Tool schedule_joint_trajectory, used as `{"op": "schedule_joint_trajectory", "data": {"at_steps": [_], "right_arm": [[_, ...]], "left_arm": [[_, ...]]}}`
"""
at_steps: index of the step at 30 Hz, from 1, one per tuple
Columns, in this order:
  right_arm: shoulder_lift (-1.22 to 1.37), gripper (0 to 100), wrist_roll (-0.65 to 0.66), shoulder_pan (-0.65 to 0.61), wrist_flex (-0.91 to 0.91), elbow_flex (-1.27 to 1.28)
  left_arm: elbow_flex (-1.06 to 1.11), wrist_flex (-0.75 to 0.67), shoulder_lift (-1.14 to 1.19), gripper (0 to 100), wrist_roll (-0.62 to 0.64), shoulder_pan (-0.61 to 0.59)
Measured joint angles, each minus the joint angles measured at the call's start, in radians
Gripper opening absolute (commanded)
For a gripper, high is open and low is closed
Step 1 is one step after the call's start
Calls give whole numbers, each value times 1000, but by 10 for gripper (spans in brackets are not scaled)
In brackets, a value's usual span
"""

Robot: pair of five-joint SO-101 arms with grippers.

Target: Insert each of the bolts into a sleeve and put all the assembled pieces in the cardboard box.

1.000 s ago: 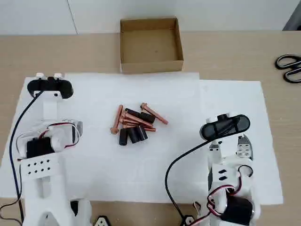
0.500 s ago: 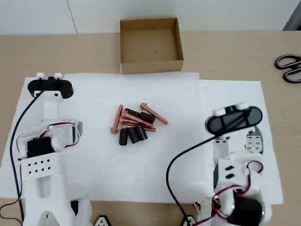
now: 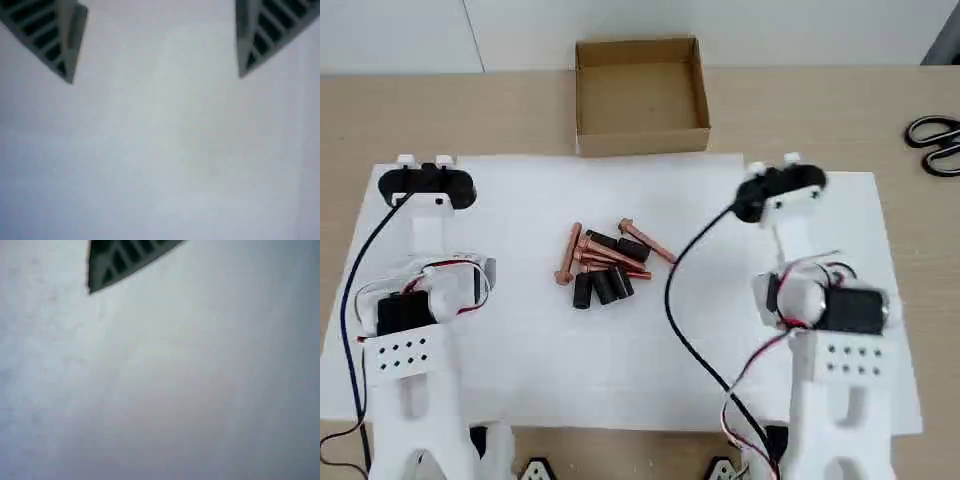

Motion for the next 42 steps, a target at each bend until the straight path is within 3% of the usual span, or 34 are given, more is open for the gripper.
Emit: {"op": "schedule_joint_trajectory", "data": {"at_steps": [11,23,42], "right_arm": [[74,177,0,-250,40,-84],[-26,177,-8,-265,-71,-84],[457,177,-163,-322,-100,-497]], "left_arm": [[0,0,0,202,0,0],[0,0,6,202,0,0],[0,14,6,202,0,0]]}}
